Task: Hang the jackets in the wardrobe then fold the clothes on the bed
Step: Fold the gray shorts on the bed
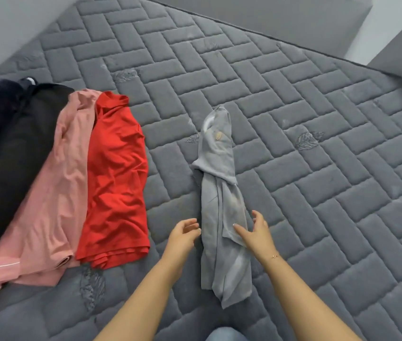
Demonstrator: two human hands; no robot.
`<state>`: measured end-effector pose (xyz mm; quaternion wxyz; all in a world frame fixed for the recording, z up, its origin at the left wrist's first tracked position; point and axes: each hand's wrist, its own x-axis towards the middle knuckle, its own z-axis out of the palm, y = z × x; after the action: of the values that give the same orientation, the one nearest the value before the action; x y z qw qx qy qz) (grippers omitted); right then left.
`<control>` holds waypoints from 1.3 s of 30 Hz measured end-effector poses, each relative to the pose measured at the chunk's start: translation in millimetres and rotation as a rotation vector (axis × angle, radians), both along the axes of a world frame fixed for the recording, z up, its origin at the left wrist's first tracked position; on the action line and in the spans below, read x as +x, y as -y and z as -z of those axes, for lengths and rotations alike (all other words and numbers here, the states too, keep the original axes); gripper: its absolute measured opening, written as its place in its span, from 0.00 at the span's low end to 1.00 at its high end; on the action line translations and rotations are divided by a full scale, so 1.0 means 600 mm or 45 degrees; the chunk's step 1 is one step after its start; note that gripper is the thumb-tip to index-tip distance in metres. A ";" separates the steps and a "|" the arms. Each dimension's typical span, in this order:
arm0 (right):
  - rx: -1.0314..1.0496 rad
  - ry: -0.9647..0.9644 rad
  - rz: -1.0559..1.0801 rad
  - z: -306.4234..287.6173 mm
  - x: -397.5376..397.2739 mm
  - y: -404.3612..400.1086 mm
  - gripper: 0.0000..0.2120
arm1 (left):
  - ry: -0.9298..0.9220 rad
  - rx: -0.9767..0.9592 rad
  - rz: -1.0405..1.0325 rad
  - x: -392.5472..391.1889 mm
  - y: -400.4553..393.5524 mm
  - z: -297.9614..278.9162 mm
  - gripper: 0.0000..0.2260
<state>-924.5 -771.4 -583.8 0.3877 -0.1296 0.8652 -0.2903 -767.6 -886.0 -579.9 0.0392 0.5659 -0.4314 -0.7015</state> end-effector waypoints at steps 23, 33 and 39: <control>-0.443 0.306 0.894 0.030 -0.236 -0.094 0.16 | -0.067 -0.373 0.100 -0.100 -0.035 -0.004 0.15; -0.105 0.273 0.511 0.106 -0.016 -0.105 0.28 | 0.247 0.250 0.298 -0.069 -0.110 0.128 0.21; -0.312 -0.489 0.325 0.073 0.037 -0.091 0.10 | 0.242 -0.025 -0.157 -0.094 -0.061 0.138 0.24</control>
<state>-902.3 -716.6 -627.7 0.1579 -0.1179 0.8908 -0.4095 -824.2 -849.6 -662.5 0.0467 0.6550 -0.4044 -0.6366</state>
